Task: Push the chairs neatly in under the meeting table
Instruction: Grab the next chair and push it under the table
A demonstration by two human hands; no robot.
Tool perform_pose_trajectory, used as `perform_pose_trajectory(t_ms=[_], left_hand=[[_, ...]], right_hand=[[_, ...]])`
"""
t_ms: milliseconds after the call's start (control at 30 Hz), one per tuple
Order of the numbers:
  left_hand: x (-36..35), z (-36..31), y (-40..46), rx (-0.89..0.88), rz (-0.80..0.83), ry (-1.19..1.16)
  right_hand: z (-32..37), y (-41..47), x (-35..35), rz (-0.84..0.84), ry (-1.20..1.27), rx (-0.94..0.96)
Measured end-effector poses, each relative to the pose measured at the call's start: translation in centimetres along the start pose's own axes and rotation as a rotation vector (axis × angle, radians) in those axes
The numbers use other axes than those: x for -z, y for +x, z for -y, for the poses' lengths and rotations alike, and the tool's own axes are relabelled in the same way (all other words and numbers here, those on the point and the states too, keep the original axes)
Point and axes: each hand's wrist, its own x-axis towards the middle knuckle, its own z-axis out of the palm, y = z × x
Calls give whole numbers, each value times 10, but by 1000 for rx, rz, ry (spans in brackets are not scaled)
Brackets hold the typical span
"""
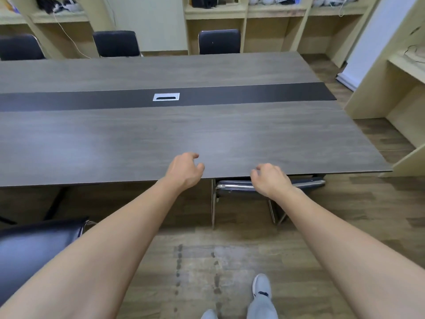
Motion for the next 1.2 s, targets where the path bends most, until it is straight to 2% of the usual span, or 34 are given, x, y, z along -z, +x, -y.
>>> perform_pose_trajectory(t_ms=[533,1200], left_hand=[[23,36,-77,-80,26,-24],[58,122,-256,-103,-36,-26]], right_hand=[[25,-108,-14,-155,6,-22],[69,-300,-61,-233,-30,-2]])
